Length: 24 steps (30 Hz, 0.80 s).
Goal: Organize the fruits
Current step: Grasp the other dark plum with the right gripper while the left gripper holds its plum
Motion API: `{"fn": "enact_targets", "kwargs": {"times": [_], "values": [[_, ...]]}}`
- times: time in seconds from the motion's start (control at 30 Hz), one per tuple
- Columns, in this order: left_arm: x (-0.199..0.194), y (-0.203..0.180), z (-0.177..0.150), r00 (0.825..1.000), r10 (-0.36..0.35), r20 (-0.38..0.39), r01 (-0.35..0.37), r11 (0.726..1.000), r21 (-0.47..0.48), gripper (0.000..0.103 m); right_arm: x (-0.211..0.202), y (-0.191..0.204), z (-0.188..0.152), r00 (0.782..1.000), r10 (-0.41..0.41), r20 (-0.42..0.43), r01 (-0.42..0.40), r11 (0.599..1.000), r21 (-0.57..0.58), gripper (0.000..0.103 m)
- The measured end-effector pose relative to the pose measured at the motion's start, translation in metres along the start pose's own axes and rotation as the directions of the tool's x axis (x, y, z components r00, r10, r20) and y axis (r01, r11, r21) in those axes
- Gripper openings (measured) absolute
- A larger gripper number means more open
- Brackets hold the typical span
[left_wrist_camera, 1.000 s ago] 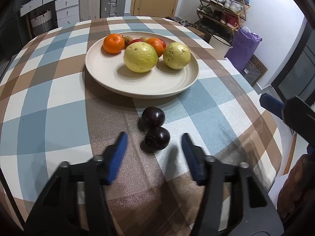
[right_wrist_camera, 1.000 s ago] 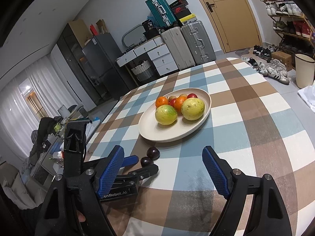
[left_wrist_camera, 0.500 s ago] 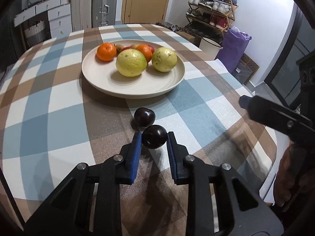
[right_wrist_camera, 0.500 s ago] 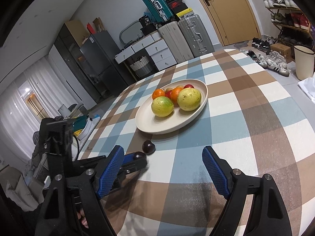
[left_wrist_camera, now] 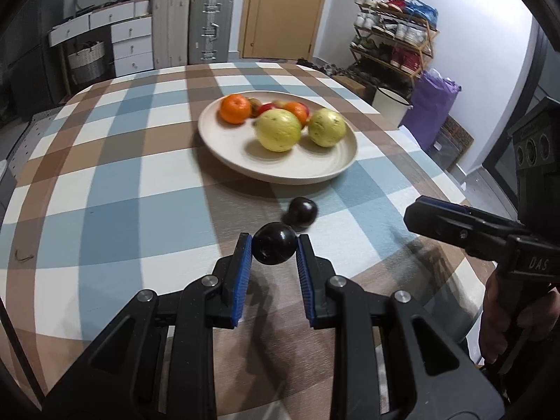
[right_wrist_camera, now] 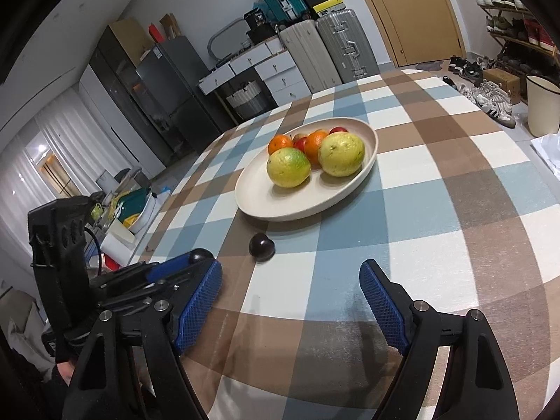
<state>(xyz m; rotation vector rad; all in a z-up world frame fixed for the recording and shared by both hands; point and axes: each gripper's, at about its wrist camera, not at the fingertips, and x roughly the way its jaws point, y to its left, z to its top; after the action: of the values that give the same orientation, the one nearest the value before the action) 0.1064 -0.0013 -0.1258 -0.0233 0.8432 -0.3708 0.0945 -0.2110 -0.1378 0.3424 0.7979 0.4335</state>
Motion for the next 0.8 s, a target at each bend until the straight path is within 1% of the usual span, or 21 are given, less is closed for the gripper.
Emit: {"fn": "enact_targets", "kwargs": {"times": [0.13, 0.27, 0.33, 0.47, 0.53, 0.7, 0.8], "values": [[-0.005, 0.015, -0.005, 0.999, 0.033, 0.017, -0.033, 0.999, -0.015, 0.023, 0.009, 0.010, 0.001, 1.000, -0.003, -0.009, 0.002, 0.999, -0.032, 0.083], [-0.008, 0.028, -0.006, 0.999, 0.037, 0.025, -0.036, 0.998, -0.044, 0.023, 0.019, 0.020, 0.004, 1.000, -0.007, -0.023, 0.005, 0.998, -0.065, 0.083], [-0.013, 0.035, -0.007, 0.999, 0.032, 0.033, -0.030, 0.998, -0.058, 0.023, 0.026, 0.025, 0.006, 0.999, -0.011, -0.036, 0.008, 0.997, -0.075, 0.080], [-0.017, 0.042, -0.008, 0.999, 0.024, 0.044, -0.021, 0.997, -0.073, 0.023, 0.042, 0.033, 0.006, 0.997, -0.006, -0.072, 0.000, 0.996, -0.091, 0.078], [-0.019, 0.045, -0.010, 0.998, 0.022, 0.053, -0.018, 0.997, -0.079, 0.023, 0.050, 0.036, 0.005, 0.996, -0.017, -0.091, 0.008, 0.995, -0.101, 0.075], [-0.024, 0.049, -0.012, 0.998, 0.000, 0.066, 0.006, 0.996, -0.087, 0.023, 0.065, 0.041, 0.007, 0.993, -0.034, -0.111, 0.021, 0.993, -0.113, 0.071], [-0.027, 0.052, -0.013, 0.997, -0.005, 0.075, 0.012, 0.996, -0.091, 0.023, 0.075, 0.045, 0.010, 0.990, -0.048, -0.130, 0.031, 0.992, -0.123, 0.066]]}}
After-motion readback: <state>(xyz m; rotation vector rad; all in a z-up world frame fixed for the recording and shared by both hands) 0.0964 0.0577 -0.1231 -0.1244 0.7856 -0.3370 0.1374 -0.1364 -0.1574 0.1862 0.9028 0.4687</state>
